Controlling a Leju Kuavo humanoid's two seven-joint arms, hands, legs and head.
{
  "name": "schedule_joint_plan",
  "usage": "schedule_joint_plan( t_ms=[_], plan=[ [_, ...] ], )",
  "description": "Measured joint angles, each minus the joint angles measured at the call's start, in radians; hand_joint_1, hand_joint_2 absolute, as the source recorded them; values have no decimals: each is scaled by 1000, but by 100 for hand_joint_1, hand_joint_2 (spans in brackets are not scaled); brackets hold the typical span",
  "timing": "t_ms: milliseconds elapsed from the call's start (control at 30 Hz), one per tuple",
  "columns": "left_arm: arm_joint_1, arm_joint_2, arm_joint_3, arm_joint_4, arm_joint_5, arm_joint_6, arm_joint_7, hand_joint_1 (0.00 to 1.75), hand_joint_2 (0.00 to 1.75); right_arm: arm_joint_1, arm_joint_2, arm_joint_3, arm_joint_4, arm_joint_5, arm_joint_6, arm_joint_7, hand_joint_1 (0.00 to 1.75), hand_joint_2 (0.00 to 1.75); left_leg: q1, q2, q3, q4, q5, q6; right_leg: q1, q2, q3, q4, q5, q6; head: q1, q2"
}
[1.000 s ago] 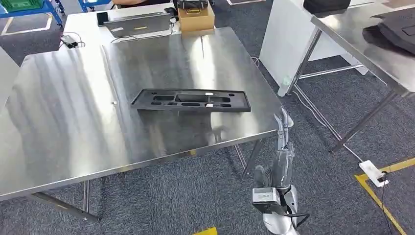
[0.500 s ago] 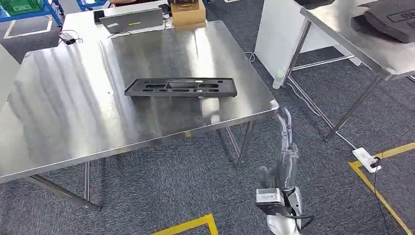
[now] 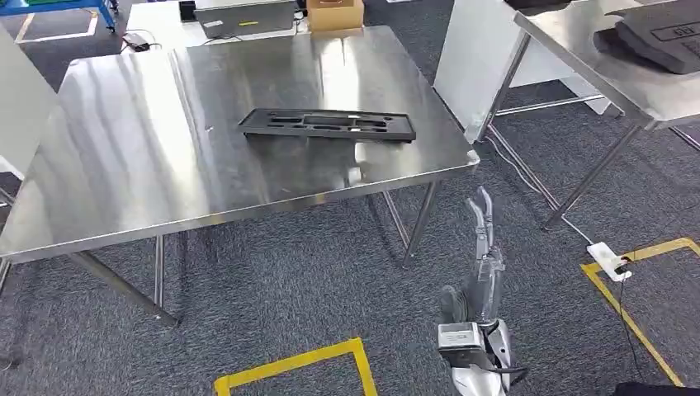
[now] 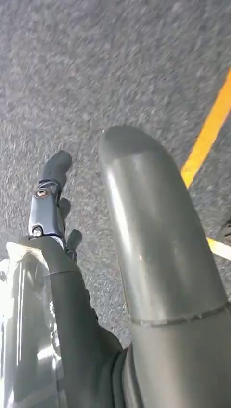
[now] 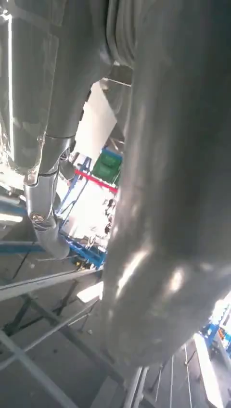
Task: Take the parts from the cabinet and place them on the table.
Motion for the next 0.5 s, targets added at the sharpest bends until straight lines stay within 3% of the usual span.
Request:
schedule_joint_plan(
  t_ms=[33, 67, 100, 133, 167, 200, 233, 267, 300, 367, 400, 433, 467, 500],
  plan=[
    [0, 0, 0, 0, 0, 3, 0, 0, 0, -1, 0, -4, 2, -2, 0, -2, 0, 0, -2, 1, -16, 1, 12, 1, 0, 0, -15, 73, -34, 1, -1, 0],
    [0, -2, 0, 0, -1, 4, 0, 0, 0, 0, -1, -8, 5, -6, 0, -2, 0, 0, -4, 1, -30, 1, 23, 1, 0, 0, -21, 126, -46, 8, 0, 0],
    [1, -2, 0, 0, -1, 5, 0, 0, 0, 0, -2, -11, 7, -9, 0, -2, 0, 0, -7, 1, -44, 2, 35, 1, 0, 1, -14, 154, -40, 18, -1, 0],
    [1, -4, 0, 0, -1, 5, 0, 0, 0, -1, -2, -13, 9, -13, 0, -4, 0, 0, -11, 2, -57, 2, 49, 2, 3, 1, 17, 142, -13, 31, -1, 0],
    [1, -5, 0, 0, -1, 5, 0, 0, 0, -1, -3, -14, 10, -15, 0, -5, 0, 0, -14, 1, -72, 3, 62, 1, 5, 2, 63, 90, 19, 39, -1, 0],
    [1, -7, 0, 0, -1, 5, 0, 0, 0, -1, -4, -14, 10, -16, 0, -5, 0, 0, -17, 1, -85, 3, 73, -1, 6, 2, 120, 15, 42, 40, -1, 0],
    [1, -8, 0, 0, -1, 5, 0, 0, 0, -2, -4, -15, 10, -19, 0, -8, 0, 0, -17, 0, -91, 4, 84, -3, 10, 3, 189, -78, 38, 29, -1, 0],
    [1, -10, 0, 0, -1, 5, -3, 0, 0, -3, -4, -16, 10, -25, 0, -11, 0, 0, -24, -1, -97, 6, 92, -9, 18, 2, 272, -189, 14, 13, 0, 0],
    [2, -11, 0, 0, -1, 5, -6, 0, 0, -5, -5, -19, 10, -30, -1, -15, 0, 0, -24, 0, -99, 7, 103, -13, 22, 4, 287, -242, -4, 8, -3, 0],
    [3, -12, 0, 0, -1, 6, -10, 0, 0, 3, -8, -27, 11, -40, -1, -18, 0, 0, -19, 1, -104, 1, 125, -22, 28, 5, 268, -237, 4, -2, -3, 0],
    [6, -11, 0, 0, -1, 6, -10, 0, 0, 9, -10, -29, 11, -45, -1, -18, 0, 0, -21, -1, -110, 0, 132, -30, 14, 4, 263, -242, 18, -13, -5, 0],
    [9, -10, 0, 0, -1, 8, -12, 0, 0, 11, -10, -29, 11, -47, -1, -19, 0, 0, -13, -6, -118, 17, 98, -38, 2, -3, 255, -241, 29, -19, -4, 0],
    [12, -12, 0, 0, -1, 8, -12, 0, 0, 15, -10, -30, 11, -50, -1, -19, 0, 0, -10, -6, -130, 54, 31, -44, 2, -2, 242, -241, 41, -33, -7, 0],
    [13, -12, 0, 0, -1, 8, -12, 0, 0, 22, -11, -30, 10, -50, -1, -19, 0, 0, -5, -6, -143, 116, -40, -50, 2, -3, 229, -241, 53, -41, -10, 0]
  ],
)
